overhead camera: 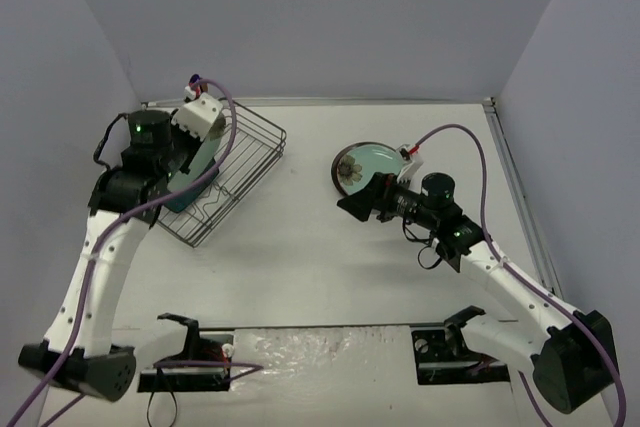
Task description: Load the plates into the dish rack
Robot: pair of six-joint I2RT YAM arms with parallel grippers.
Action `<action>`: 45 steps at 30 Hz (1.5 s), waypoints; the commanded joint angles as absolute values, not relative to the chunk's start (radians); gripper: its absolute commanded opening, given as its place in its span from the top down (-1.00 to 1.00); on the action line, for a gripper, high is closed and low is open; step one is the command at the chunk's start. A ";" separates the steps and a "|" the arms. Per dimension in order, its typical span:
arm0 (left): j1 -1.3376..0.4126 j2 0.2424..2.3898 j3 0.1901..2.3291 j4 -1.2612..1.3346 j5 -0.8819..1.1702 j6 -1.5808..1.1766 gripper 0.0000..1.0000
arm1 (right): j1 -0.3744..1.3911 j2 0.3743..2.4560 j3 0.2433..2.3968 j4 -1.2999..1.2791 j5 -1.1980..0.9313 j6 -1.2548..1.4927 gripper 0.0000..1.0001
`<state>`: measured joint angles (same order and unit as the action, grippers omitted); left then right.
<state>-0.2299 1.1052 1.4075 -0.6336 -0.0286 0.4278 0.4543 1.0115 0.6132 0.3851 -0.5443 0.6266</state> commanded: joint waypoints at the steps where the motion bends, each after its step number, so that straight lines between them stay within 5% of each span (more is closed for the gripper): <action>1: -0.101 1.188 1.485 -0.503 0.104 0.689 1.00 | 0.424 0.999 0.618 0.436 -0.593 0.609 -1.00; 21: 0.071 1.367 1.413 -0.456 0.305 0.694 1.00 | 0.312 0.996 0.572 0.430 -0.686 0.609 -0.99; 45: 0.070 1.224 1.386 -0.365 0.364 0.656 1.00 | 0.307 0.984 0.540 0.459 -0.707 0.635 -0.98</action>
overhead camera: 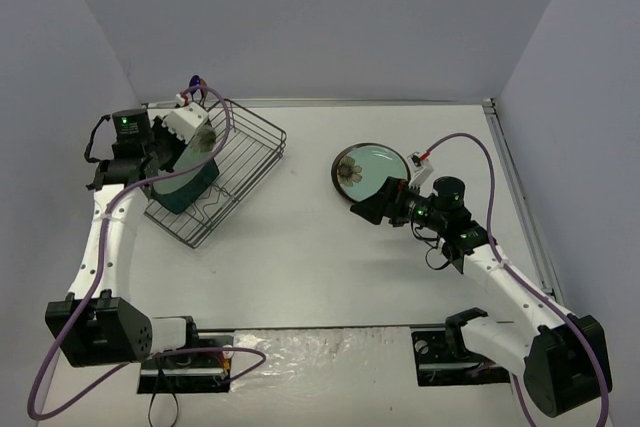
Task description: Load the plates into the dish rack
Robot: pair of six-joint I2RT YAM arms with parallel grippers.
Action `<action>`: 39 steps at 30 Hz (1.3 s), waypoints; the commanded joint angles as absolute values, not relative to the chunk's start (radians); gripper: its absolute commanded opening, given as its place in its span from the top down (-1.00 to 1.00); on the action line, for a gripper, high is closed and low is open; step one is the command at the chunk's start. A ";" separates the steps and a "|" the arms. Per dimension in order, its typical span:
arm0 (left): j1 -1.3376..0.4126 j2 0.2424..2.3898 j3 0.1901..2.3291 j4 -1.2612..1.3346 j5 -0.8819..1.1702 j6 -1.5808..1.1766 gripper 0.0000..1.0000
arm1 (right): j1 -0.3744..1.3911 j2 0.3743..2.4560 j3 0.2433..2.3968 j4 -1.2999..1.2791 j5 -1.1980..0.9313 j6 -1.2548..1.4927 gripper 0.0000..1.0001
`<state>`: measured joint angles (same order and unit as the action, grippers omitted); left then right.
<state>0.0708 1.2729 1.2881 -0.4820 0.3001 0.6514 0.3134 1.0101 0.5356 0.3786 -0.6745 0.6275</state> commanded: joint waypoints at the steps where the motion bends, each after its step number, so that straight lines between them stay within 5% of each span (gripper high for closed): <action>1: 0.071 1.226 1.382 -0.373 0.368 0.660 1.00 | 0.307 0.984 0.540 0.458 -0.707 0.635 -0.98; 23: 0.087 1.326 1.243 -0.321 0.356 0.640 1.00 | 0.307 0.989 0.528 0.454 -0.700 0.629 -0.97; 39: 0.105 1.297 1.186 -0.245 0.311 0.553 -0.08 | 0.303 1.025 0.587 0.358 -0.532 0.589 -0.96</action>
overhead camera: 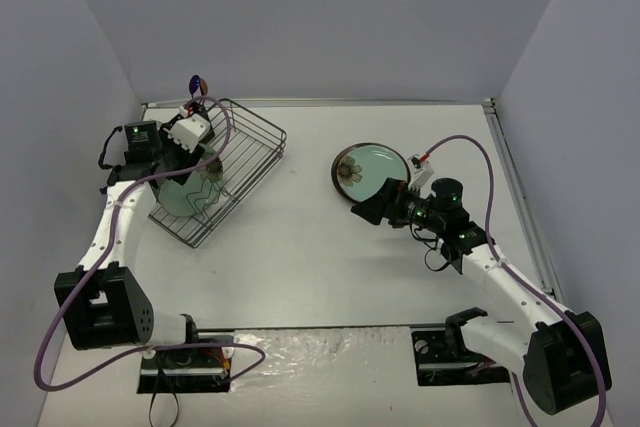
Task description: Load the plates into the dish rack
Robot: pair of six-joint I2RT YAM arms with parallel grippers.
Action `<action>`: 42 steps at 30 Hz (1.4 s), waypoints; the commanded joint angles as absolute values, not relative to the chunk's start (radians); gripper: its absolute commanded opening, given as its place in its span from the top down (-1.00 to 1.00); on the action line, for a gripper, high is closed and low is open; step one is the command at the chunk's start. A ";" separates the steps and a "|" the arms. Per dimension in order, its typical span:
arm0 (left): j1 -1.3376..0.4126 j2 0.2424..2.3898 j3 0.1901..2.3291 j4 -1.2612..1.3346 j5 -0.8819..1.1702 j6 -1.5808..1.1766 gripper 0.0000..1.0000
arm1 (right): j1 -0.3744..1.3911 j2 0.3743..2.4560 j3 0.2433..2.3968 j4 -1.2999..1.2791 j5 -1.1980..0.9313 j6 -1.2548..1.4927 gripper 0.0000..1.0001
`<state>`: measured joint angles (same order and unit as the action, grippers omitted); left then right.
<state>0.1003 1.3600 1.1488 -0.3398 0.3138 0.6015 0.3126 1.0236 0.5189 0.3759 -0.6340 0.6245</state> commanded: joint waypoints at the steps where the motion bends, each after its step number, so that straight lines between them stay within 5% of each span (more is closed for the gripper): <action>1: 0.106 1.288 1.189 -0.240 0.303 0.540 -0.12 | 0.302 1.026 0.599 0.328 -0.491 0.580 -0.96; 3: 0.105 1.267 1.194 -0.224 0.286 0.508 -0.18 | 0.300 1.033 0.622 0.281 -0.404 0.563 -0.94; 7: 0.103 1.189 1.191 -0.173 0.216 0.332 -0.79 | 0.290 1.076 0.673 0.199 -0.200 0.557 -0.87; 10: 0.098 1.102 1.168 -0.162 0.181 0.213 -0.94 | 0.283 1.137 0.711 0.164 -0.074 0.574 -0.80; 17: 0.094 0.867 1.038 -0.232 0.103 -0.122 -0.94 | 0.249 1.336 0.807 0.149 -0.003 0.600 -0.61; 25: 0.029 0.676 0.830 -0.269 0.220 -0.191 -0.94 | 0.218 1.498 0.904 0.194 -0.004 0.573 -0.37; 42: -0.036 0.651 0.765 -0.283 0.186 -0.183 -0.94 | 0.202 1.695 0.908 0.287 -0.050 0.623 -0.34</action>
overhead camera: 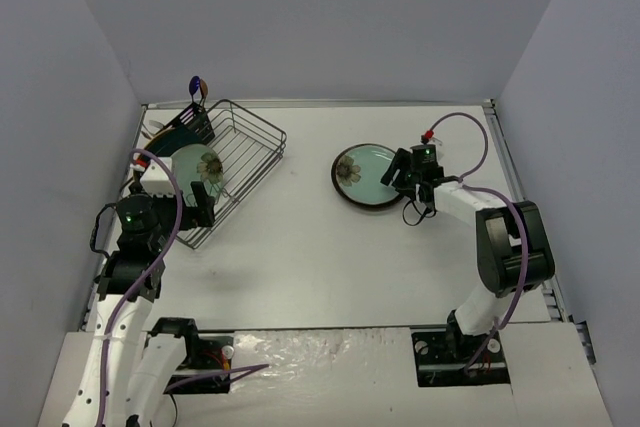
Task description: Load the plates into the dish rack
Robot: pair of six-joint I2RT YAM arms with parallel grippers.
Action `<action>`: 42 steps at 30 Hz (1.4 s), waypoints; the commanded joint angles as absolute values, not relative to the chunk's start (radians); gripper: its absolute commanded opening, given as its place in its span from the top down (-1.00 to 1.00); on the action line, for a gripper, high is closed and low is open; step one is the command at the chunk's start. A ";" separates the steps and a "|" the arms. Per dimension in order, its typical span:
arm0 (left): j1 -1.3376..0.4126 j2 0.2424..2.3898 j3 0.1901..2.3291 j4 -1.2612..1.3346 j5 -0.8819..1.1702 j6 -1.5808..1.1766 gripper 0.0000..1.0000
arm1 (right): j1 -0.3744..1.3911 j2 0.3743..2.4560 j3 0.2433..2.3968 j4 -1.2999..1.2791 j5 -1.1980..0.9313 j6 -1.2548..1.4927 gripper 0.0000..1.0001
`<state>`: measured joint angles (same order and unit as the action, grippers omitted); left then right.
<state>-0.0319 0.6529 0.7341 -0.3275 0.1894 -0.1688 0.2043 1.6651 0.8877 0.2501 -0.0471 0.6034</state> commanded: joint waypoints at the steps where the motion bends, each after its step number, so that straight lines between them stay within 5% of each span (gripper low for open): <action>1: -0.037 0.650 0.764 -0.284 0.186 -0.183 -0.94 | 0.201 1.704 0.909 0.288 -0.053 0.623 -0.35; 11: -0.036 0.653 0.759 -0.284 0.189 -0.179 -0.94 | 0.201 1.809 0.953 0.292 -0.094 0.616 -0.54; 31: -0.037 0.658 0.753 -0.282 0.203 -0.175 -0.94 | 0.213 1.948 0.976 0.322 -0.307 0.529 -0.48; 38: -0.037 0.660 0.752 -0.281 0.209 -0.176 -0.94 | 0.221 1.960 0.976 0.298 -0.339 0.480 -0.21; 42: -0.036 0.662 0.752 -0.279 0.211 -0.174 -0.94 | 0.222 1.953 0.973 0.300 -0.340 0.479 0.40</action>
